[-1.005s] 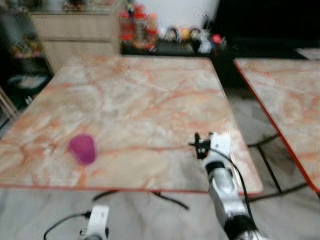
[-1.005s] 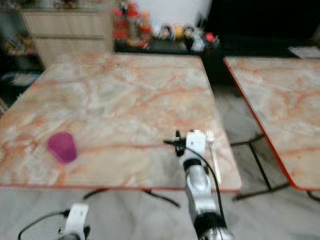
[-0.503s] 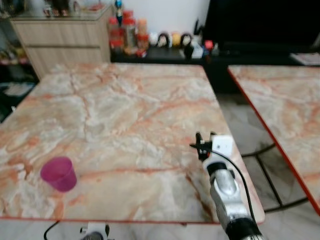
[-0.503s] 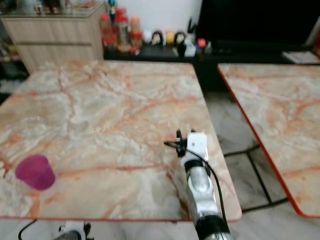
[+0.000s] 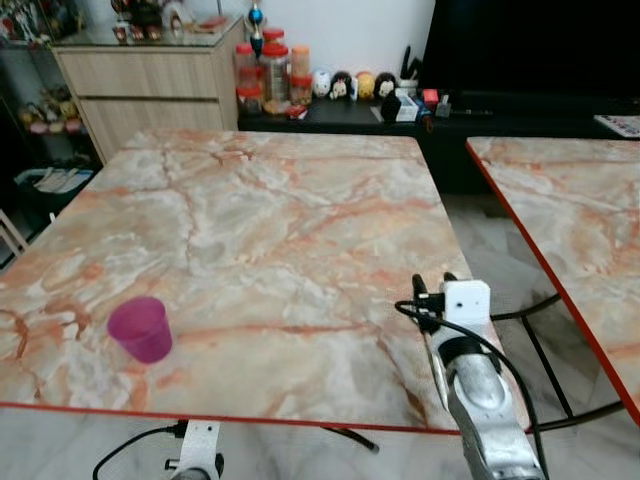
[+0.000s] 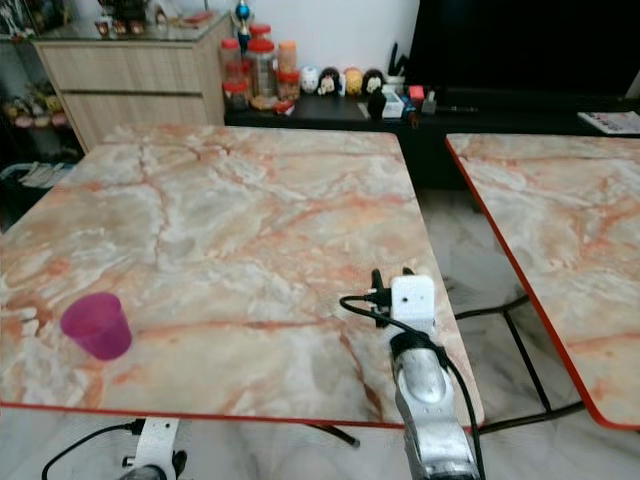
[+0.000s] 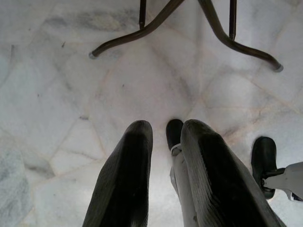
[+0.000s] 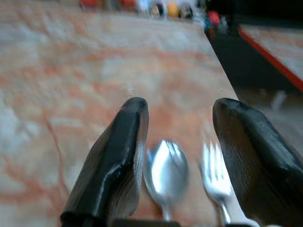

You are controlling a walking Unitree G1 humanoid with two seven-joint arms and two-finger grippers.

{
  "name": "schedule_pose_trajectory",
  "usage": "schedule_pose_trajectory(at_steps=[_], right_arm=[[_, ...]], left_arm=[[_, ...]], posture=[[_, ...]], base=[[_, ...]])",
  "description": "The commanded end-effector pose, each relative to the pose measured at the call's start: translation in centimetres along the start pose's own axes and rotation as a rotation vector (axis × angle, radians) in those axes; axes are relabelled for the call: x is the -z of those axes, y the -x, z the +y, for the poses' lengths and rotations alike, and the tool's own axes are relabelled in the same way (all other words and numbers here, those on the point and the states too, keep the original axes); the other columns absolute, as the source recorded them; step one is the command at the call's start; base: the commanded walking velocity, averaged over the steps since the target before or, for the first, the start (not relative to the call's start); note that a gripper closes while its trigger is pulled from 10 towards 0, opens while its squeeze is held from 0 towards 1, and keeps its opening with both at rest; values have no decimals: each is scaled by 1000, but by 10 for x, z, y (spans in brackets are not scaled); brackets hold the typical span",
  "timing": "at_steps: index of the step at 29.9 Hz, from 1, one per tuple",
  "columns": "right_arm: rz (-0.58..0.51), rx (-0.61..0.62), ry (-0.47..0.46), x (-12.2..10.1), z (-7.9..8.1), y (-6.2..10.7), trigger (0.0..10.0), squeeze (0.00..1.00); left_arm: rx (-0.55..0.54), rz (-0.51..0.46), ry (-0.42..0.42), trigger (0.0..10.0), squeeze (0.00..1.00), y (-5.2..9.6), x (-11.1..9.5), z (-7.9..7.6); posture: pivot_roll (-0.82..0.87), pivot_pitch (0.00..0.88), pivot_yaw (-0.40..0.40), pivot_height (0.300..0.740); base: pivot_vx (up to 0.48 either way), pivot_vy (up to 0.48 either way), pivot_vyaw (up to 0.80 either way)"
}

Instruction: Setting the table

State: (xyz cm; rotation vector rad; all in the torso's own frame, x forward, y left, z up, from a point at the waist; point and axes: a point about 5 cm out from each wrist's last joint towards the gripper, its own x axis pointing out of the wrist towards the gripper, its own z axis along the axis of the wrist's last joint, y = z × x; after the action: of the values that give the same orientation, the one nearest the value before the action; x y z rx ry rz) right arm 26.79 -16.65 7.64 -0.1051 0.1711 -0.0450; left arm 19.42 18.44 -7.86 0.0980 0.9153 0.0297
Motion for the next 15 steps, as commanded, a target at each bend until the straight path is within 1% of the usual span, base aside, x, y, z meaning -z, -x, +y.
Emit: schedule_pose_trajectory(at_steps=[1, 3, 5, 10, 11, 14, 15], right_arm=[[74, 27, -1, 3, -3, 5, 10000, 0], [141, 38, -4, 8, -5, 12, 10000, 0], [184, 28, -1, 13, -5, 16, 10000, 0], [234, 7, 2, 14, -5, 22, 10000, 0], [261, 4, 3, 15, -6, 26, 10000, 0], [271, 6, 0, 15, -6, 27, 10000, 0], [262, 2, -18, 13, -6, 27, 10000, 0]], left_arm=[[14, 9, -17, 10000, 0, 0, 2, -1], [17, 11, -23, 10000, 0, 0, 3, 0], [17, 12, -27, 10000, 0, 1, 4, 0], [18, 15, -34, 10000, 0, 1, 4, 1], [20, 15, -41, 10000, 0, 1, 4, 1], [20, 15, -42, 10000, 0, 1, 4, 1], [21, 13, -42, 10000, 0, 1, 4, 1]], posture=[[-67, 0, -12, 725], [-71, 0, -8, 725], [-72, 0, -7, 725], [-80, 0, -3, 725], [-78, 0, -4, 725], [-78, 0, -4, 725], [-76, 0, -6, 725]], base=[[0, 0, 0], [0, 0, 0], [0, 0, 0], [0, 0, 0], [0, 0, 0], [0, 0, 0], [0, 0, 0]])
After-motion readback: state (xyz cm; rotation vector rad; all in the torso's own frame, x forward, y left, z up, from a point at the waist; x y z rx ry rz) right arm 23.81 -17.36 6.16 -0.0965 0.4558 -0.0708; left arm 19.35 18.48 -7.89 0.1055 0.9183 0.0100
